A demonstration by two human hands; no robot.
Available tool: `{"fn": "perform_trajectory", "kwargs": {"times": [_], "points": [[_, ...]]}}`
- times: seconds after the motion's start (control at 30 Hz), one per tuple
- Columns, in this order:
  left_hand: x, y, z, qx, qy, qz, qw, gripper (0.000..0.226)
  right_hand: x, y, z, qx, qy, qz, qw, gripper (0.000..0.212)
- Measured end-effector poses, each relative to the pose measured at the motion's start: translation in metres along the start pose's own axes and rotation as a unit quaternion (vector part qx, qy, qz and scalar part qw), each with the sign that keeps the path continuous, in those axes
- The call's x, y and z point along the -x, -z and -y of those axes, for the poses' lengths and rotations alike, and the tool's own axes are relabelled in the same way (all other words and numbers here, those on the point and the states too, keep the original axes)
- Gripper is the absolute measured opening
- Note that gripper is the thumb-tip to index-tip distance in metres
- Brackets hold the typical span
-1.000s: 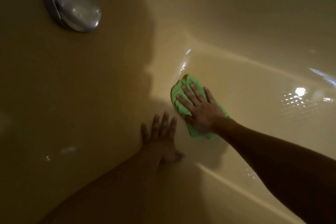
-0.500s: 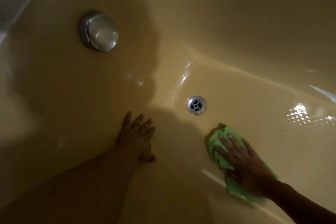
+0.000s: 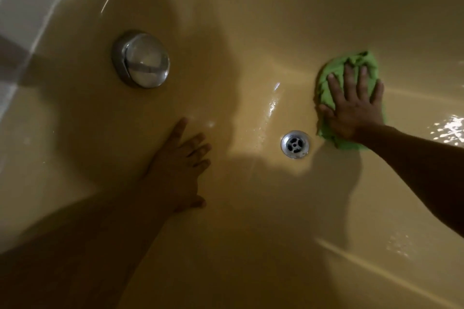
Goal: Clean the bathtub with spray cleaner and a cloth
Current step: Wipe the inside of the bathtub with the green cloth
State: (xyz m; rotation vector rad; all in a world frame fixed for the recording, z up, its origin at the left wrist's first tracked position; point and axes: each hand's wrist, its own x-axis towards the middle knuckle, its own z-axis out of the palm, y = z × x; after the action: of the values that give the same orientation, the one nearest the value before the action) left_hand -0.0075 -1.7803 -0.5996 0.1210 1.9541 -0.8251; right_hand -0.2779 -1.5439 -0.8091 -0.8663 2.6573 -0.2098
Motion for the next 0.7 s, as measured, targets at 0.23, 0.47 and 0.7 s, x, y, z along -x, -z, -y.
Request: {"fn": "perform_trajectory", "kwargs": {"times": [0.23, 0.47, 0.7], "points": [[0.001, 0.003, 0.004, -0.009, -0.012, 0.004, 1.000, 0.091, -0.014, -0.028, 0.133, -0.074, 0.103, 0.058, 0.990, 0.076], [-0.001, 0.004, 0.003, -0.018, -0.011, 0.018, 1.000, 0.089, 0.058, -0.077, 0.163, -0.114, 0.222, 0.058, 0.967, 0.072], [0.017, 0.008, 0.001, 0.010, 0.005, 0.039, 0.999, 0.085, 0.157, -0.088, 0.172, -0.162, 0.344, 0.137, 0.915, 0.062]]}}
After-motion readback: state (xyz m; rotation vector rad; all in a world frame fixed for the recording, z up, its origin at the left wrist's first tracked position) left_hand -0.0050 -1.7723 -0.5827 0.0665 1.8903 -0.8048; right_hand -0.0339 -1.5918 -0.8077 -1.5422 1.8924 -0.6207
